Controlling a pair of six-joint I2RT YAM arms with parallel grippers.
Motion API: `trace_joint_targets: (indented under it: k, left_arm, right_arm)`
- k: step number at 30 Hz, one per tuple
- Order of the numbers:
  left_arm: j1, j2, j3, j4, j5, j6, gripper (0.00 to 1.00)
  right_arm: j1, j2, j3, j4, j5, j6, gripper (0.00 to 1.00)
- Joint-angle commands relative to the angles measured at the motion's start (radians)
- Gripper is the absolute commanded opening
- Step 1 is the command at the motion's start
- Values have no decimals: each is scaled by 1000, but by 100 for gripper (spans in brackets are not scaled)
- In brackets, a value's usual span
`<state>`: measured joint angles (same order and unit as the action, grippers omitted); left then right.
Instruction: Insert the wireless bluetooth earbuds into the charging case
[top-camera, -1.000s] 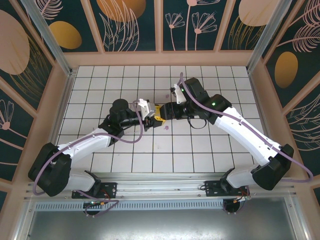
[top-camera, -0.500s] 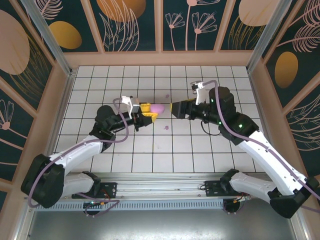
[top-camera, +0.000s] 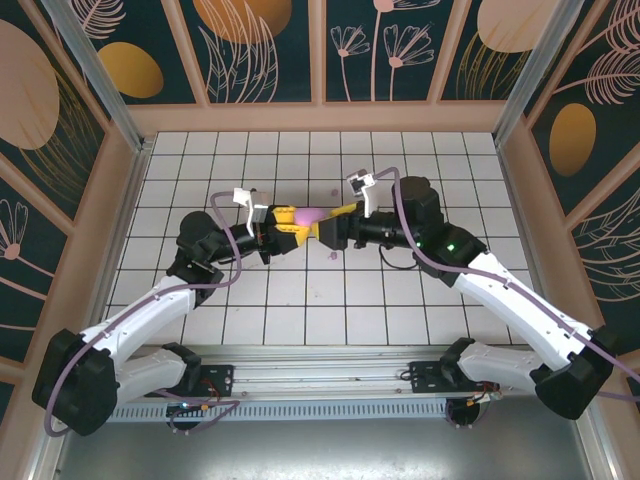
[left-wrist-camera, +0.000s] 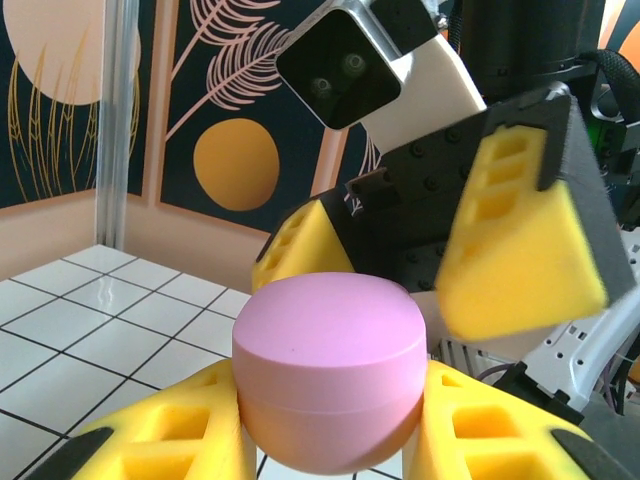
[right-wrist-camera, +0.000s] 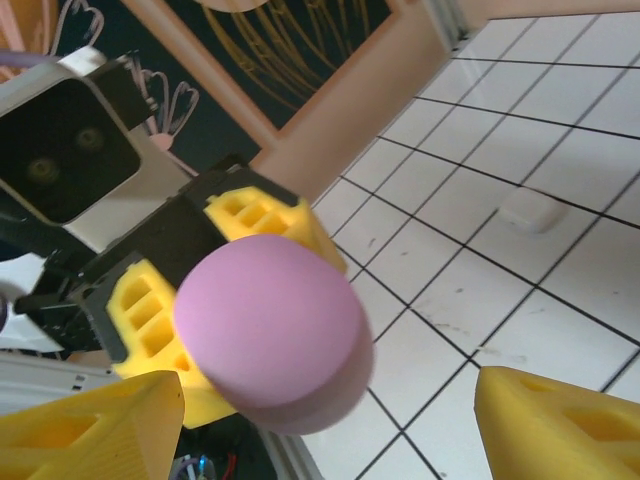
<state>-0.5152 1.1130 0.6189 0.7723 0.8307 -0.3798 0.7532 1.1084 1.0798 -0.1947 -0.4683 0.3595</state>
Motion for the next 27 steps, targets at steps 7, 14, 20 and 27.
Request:
trace_joint_targets:
  k: [7, 14, 20, 27]
  left_arm:
    - [1, -23, 64, -38, 38, -14, 2]
    - [1, -17, 56, -53, 78, -11, 2]
    - [0, -51, 35, -62, 81, 13, 1]
    - [1, -73, 26, -101, 55, 47, 1]
  right_arm:
    - [22, 13, 13, 27, 59, -39, 77]
    - [-19, 42, 52, 55, 75, -13, 76]
    - [-25, 106, 105, 28, 61, -27, 76]
    - [-34, 126, 119, 32, 73, -12, 76]
